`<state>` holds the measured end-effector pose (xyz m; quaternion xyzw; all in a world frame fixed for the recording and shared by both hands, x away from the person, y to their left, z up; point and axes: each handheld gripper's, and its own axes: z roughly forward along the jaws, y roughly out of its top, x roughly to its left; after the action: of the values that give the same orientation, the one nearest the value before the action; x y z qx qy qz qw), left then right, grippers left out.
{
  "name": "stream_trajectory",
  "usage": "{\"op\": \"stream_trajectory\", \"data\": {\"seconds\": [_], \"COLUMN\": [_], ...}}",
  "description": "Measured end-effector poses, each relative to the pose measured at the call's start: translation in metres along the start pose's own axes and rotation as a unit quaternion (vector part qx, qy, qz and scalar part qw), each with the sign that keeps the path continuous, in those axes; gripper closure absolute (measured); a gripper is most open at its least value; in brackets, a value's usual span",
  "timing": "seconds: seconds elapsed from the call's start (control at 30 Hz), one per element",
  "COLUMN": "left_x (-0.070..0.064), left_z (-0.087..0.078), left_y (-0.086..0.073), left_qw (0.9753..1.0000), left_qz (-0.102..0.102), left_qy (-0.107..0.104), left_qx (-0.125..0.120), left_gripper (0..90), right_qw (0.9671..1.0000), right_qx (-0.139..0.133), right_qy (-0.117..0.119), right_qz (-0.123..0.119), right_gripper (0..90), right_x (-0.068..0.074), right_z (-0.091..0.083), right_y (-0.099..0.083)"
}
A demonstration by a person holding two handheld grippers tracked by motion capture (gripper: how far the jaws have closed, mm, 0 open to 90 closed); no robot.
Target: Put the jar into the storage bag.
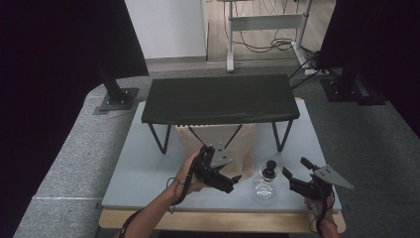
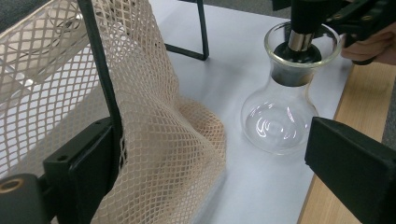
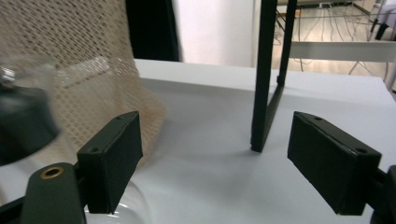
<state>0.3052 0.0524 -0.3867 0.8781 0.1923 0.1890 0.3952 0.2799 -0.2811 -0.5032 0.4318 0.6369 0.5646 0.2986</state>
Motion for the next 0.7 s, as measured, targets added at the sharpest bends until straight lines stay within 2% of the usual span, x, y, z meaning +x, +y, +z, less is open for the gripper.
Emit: {"op": "stream_trajectory", "data": {"seconds": [0.3,0.53,0.7], "left_x": [0.000,0.000,0.000], "left_z": [-0.002,-0.001,-0.001], "left_y": [0.001,0.002,0.002], "left_qw": [1.0000,1.0000,1.0000], "left_qz": [0.004,0.005,0.006], "left_qy": [-0.001,0.000,0.000], "left_qx": [0.000,0.001,0.003], "left_gripper": [5.3,5.5,5.5], "right_qw": [0.9993,0.9973,0.9961], "right_qx": [-0.009,-0.015,-0.014], "right_qy": [0.032,0.064,0.078], "right_qz": [-0.016,-0.032,-0.038], "right_gripper": [18.0,18.1,18.0], "right_x": [0.015,0.028,0.033], "right_z": [-0.013,-0.024,-0.028], "right_y": [0.006,0.016,0.018]}}
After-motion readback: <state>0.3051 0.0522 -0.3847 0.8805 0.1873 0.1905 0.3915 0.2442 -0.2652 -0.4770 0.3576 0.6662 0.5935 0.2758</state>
